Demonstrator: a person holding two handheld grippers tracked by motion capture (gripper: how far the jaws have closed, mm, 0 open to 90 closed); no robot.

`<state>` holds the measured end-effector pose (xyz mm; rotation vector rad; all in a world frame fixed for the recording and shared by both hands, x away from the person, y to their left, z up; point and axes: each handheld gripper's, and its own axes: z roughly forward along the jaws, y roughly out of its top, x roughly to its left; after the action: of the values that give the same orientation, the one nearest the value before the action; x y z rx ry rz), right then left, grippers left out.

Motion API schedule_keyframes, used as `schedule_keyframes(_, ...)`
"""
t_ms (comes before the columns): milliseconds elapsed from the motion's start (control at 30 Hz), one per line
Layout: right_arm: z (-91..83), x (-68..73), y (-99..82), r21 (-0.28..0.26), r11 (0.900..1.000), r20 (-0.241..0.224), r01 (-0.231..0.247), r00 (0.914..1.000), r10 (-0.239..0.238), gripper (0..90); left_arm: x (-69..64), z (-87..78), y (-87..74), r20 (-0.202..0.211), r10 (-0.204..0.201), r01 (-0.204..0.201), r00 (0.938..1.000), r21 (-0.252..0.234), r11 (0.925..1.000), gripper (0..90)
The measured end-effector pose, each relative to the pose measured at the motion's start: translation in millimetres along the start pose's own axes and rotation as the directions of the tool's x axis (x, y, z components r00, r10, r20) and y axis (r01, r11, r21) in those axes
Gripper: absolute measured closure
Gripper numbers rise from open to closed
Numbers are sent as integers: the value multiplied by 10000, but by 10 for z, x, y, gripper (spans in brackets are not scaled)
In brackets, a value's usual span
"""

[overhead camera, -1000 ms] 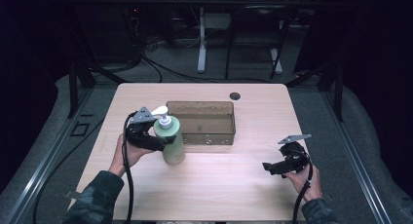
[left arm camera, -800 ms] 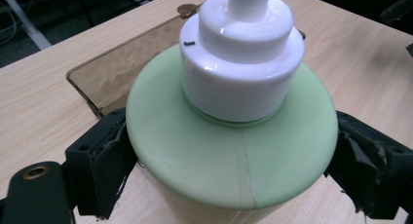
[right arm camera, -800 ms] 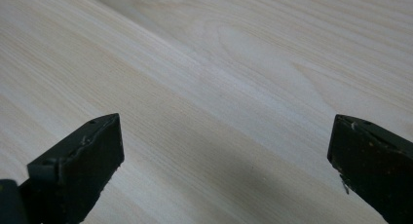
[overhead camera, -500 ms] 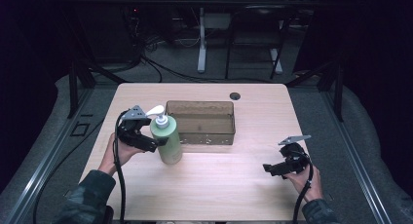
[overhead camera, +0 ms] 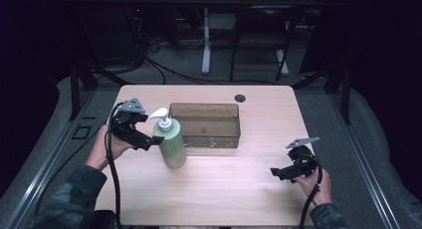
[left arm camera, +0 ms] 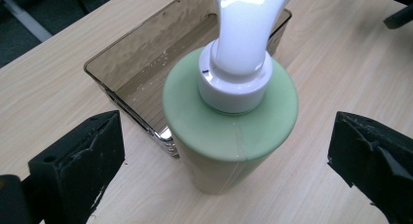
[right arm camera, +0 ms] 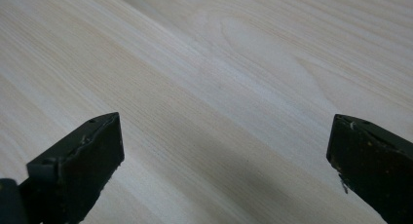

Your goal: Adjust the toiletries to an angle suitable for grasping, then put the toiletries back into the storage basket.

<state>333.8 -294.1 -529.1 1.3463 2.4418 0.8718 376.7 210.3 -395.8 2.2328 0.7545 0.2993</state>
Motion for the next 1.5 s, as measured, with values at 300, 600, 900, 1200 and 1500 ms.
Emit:
schedule_keyframes(300,1,9,12,59,9998,-330,167,9993,-165,0,-32,-89,278,250,215,-234,9995,769,9968,2)
schedule_keyframes(600,15,-6,37,324,9995,-543,15,9985,3,0,-84,-41,496,397,832,-886,9957,1653,9822,2)
schedule_keyframes(900,28,0,41,545,9985,-724,6,9974,34,0,-130,26,671,531,1177,-1268,9916,2272,9656,2)
schedule_keyframes(1200,49,18,40,680,9976,-760,142,9971,-90,0,-125,112,706,492,1302,-1387,9903,2726,9521,2)
schedule_keyframes(1500,60,21,37,795,9968,-891,118,9960,-47,0,-126,168,744,529,1593,-1679,9858,3061,9371,44)
